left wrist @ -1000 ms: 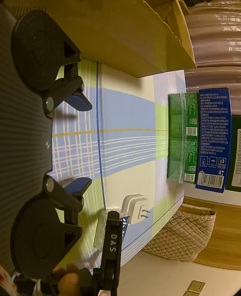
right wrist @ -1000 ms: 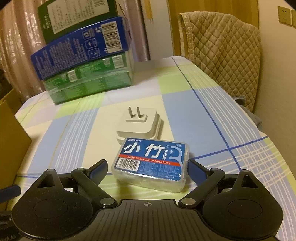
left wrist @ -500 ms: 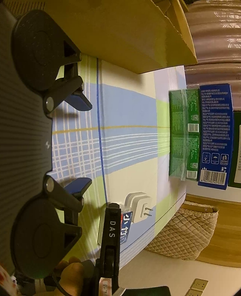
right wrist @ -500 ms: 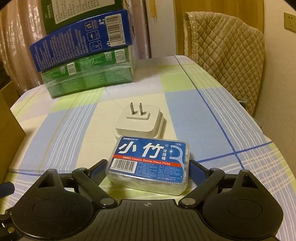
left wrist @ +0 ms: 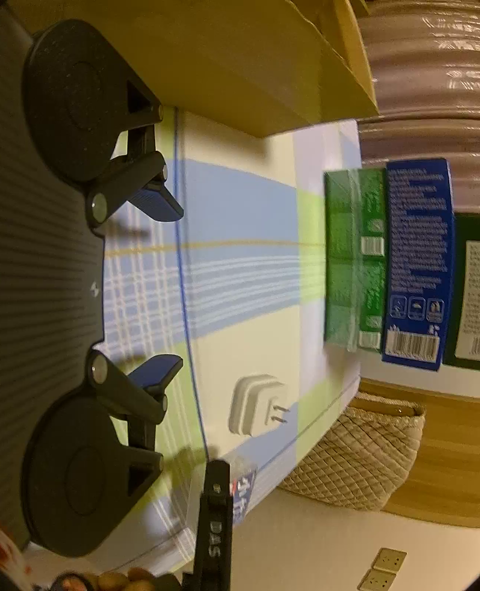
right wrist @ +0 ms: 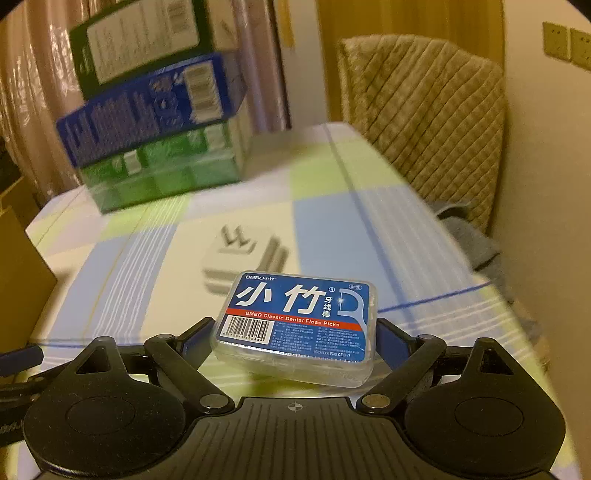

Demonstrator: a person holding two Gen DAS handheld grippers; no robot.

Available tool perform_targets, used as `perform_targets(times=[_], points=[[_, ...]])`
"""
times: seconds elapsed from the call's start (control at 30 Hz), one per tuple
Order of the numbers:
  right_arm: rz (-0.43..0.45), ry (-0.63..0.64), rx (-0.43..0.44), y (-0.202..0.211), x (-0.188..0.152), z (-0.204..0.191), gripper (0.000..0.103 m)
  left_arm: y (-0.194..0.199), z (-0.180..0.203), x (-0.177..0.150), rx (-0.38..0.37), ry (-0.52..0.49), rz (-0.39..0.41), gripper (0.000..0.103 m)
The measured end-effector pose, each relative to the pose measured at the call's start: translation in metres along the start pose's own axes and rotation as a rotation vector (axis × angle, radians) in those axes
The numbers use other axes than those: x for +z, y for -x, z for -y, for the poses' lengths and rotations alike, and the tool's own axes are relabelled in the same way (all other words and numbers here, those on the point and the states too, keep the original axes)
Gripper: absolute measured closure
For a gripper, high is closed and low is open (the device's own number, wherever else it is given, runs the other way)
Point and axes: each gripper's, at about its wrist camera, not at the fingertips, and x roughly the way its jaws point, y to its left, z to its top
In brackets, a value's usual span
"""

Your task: Organize rigid objects

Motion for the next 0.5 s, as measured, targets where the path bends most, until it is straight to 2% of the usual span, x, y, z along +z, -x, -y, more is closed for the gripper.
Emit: perform_targets(times=[0.13,0.27,0.5], points=[[0.022,-0.051,-0.020,0.006,0.007,0.022,0.016,-0.009,0.017,0.007,-0.052,-0.058,0.021,0.028],[0.010,-0.130,0.025,-0.005,0.010,0.043,0.016,-0.024,0.036,0.017,-0.099,-0.112,0.036,0.028],[0.017,-0.138,0.001,-0.018,0.019,0.055,0.016,-0.057,0.068,0.033,-0.144,-0.156,0.048,0.029]])
